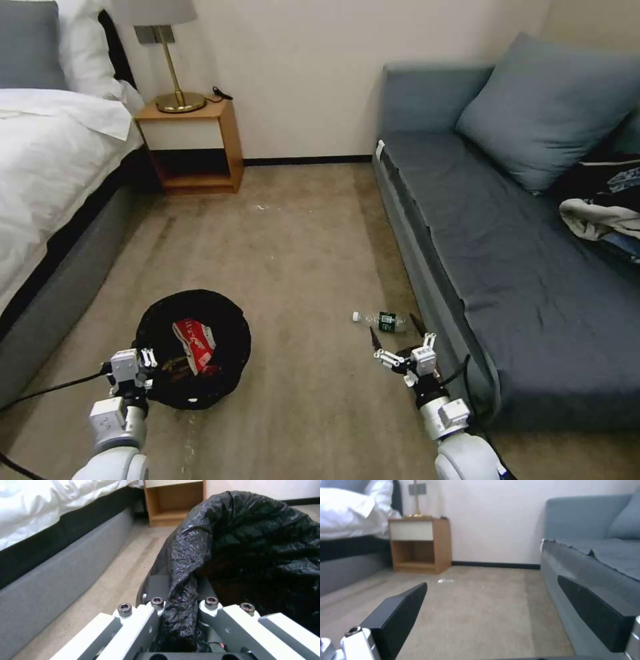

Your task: Pick up the trash bin, then pick up the garbage on the floor and place it into the trash bin.

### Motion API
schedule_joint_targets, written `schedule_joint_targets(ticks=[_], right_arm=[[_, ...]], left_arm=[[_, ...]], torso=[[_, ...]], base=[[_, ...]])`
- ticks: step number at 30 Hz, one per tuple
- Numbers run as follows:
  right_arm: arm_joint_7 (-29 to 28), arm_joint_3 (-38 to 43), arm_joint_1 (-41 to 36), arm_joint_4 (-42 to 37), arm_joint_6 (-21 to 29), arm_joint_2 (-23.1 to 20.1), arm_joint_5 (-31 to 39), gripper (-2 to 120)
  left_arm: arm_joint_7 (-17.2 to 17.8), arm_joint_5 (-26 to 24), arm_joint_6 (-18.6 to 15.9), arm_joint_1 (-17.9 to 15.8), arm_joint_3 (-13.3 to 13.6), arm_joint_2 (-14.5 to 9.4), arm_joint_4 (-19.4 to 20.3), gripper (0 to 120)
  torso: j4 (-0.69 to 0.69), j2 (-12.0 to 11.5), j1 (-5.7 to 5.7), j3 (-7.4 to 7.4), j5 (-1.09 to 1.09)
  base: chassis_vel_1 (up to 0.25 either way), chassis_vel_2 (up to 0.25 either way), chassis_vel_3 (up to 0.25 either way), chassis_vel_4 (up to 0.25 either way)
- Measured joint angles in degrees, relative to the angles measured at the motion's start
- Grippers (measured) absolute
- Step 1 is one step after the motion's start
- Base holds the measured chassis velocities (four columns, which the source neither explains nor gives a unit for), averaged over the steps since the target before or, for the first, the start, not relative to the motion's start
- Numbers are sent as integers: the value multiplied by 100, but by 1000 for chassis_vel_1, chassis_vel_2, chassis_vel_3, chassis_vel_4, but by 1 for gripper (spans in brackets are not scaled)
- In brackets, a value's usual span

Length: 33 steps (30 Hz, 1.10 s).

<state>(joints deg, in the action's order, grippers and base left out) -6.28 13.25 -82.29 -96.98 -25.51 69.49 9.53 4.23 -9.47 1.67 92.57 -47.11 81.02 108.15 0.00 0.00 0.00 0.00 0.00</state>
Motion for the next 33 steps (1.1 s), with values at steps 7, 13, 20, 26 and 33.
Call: schedule_joint_targets(ticks=[7,13,20,26,33], right_arm=[[38,-32,55,43,12,151,-8,100],[45,-101,185,88,108,165,-39,100],[88,-163,288,108,170,145,-58,100],[111,-172,298,116,172,122,-62,100],[151,-173,297,147,142,41,-67,100]], left_arm=[[0,-61,1,-20,0,-60,1,6],[0,-105,1,-71,-4,-117,-61,6],[-4,-144,1,-109,-9,-173,-154,6],[-9,-151,1,-120,-9,-191,-156,6],[-14,-155,-5,-126,-2,-209,-152,6]], torso=[[0,0,0,0,0],[0,0,0,0,0],[0,0,0,0,0],[0,0,0,0,0],[0,0,0,0,0]], base=[[-35,38,38,-41],[0,0,0,0],[0,0,0,0],[-34,21,22,-32],[-70,60,56,-59]])
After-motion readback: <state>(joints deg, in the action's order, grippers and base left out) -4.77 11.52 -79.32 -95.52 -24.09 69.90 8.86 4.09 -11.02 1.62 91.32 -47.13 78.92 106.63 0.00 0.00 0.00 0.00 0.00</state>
